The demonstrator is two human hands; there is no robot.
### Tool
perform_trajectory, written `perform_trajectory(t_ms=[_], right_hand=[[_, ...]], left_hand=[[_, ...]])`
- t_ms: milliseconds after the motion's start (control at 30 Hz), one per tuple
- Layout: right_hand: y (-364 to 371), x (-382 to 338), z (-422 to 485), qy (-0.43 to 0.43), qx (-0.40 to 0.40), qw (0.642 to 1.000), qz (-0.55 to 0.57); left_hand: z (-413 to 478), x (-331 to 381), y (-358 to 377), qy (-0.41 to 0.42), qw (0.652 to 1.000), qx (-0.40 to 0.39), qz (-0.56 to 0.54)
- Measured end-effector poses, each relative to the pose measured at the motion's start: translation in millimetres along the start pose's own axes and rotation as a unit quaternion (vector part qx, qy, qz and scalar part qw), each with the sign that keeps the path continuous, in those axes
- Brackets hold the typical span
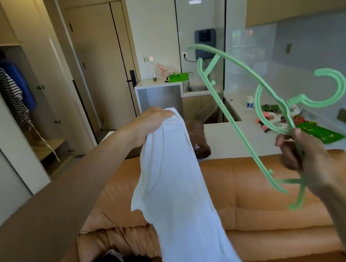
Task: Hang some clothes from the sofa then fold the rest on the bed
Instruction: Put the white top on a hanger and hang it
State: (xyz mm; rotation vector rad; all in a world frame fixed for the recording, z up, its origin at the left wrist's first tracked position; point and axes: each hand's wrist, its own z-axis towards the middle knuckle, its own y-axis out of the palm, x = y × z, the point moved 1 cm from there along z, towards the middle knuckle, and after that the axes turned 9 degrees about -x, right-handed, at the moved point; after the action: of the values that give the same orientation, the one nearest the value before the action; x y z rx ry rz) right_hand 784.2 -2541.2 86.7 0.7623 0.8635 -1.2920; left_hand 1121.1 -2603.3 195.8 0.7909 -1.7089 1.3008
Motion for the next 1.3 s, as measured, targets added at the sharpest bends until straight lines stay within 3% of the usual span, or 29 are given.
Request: perform_trajectory(t_ms=[67,233,400,567,700,767,833,967,1067,1167,1233,1300], right_hand=[[-10,-2,-7,0.022,-0.061,0.998,0.021],[-23,-2,-20,0.073,-0.125,0.989,0.019],[-13,-10,-18,0.138,-0.184,0.969,-0.095],[15,-8,5,0.165,-0.233,0.942,-0.177],[36,-5,21,0.147,-0.225,0.929,-0.253],[50,-5,27,0.139,-0.233,0.932,-0.239],[68,-6,31,0.12,-0.236,0.936,-0.232],[90,-10,37,0.069,-0.196,0.95,-0.233],[101,-16,38,0.033,-0.175,0.96,-0.214],[110,-17,41,0.006,-0.158,0.964,-0.216],[107,-18,44,0.024,-0.158,0.968,-0.192],[93,-17,46,0.07,-0.15,0.982,-0.094]], left_hand=[[3,2,-2,-0.008,1.0,0.007,0.002],[13,-6,-20,-0.036,0.999,0.005,0.003],[15,-12,-29,-0.056,0.998,-0.017,0.024],[12,-10,-26,-0.037,0.988,-0.067,0.134],[5,-4,-19,0.008,0.967,-0.099,0.236],[3,-4,-16,0.064,0.948,-0.099,0.295],[4,-6,-13,0.129,0.917,-0.072,0.37],[0,-9,-4,0.216,0.823,-0.012,0.525],[-10,0,6,0.282,0.839,-0.026,0.465],[-12,5,14,0.25,0.83,0.01,0.498],[-11,2,12,0.247,0.816,0.034,0.522],[-10,-1,8,0.245,0.82,0.041,0.515]])
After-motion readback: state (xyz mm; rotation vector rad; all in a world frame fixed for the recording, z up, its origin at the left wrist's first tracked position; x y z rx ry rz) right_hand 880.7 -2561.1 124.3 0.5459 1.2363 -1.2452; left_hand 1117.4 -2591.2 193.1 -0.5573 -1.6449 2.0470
